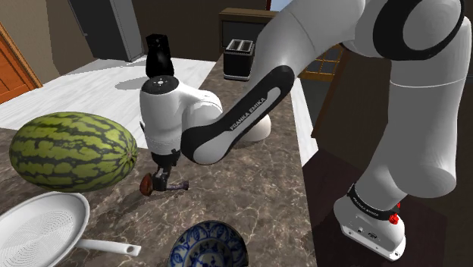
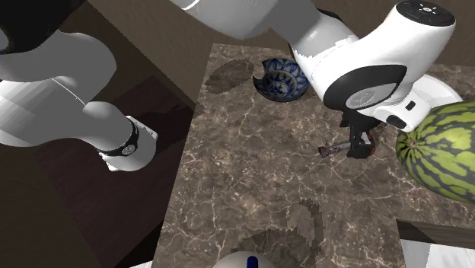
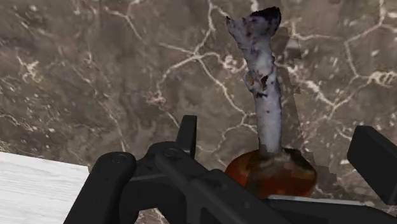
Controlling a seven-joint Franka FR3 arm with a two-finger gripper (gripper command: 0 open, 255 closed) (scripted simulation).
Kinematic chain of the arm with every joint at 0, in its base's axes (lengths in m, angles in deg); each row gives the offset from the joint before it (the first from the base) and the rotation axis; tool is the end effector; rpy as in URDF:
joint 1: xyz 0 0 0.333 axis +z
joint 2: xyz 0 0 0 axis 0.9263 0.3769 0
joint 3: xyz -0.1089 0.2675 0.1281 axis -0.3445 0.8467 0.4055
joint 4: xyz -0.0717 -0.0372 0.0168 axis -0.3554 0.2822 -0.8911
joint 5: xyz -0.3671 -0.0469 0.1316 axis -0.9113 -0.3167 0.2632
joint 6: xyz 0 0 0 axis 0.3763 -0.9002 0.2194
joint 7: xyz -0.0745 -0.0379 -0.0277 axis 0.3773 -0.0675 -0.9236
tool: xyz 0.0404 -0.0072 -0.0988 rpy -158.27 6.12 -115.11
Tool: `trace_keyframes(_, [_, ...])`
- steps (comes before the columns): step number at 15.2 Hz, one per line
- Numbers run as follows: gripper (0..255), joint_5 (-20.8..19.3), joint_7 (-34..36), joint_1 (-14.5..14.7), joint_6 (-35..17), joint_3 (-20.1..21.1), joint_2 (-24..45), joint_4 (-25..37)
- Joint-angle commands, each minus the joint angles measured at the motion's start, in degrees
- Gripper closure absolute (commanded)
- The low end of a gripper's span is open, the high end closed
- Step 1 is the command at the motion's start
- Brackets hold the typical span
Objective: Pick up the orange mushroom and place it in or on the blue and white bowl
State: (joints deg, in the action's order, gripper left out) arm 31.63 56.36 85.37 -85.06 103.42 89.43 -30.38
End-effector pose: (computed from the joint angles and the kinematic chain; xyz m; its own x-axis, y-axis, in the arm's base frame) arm 0.4658 0.4252 0.3042 0.7479 0.6412 0.1719 0.6402 -0.7651 0.0683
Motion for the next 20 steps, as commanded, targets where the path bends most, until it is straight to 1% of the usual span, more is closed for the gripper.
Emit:
trace_keyframes(1, [0, -5.11, -5.83, 0.92, -3.71, -0.3, 3.64, 1.46])
trace_keyframes(2, [0, -5.76, -6.57, 1.06, -4.18, -0.38, 4.14, 1.69])
trace_keyframes(9, [0, -8.92, -4.6, 2.94, -6.98, -2.93, 9.31, 3.82])
trace_keyframes(17, [0, -8.91, -4.61, 2.95, -6.98, -2.94, 9.31, 3.81])
trace_keyframes(18, [255, -8.91, -4.61, 2.95, -6.98, -2.94, 9.31, 3.81])
trace_keyframes(20, [255, -8.91, -4.61, 2.95, -6.98, -2.94, 9.31, 3.81])
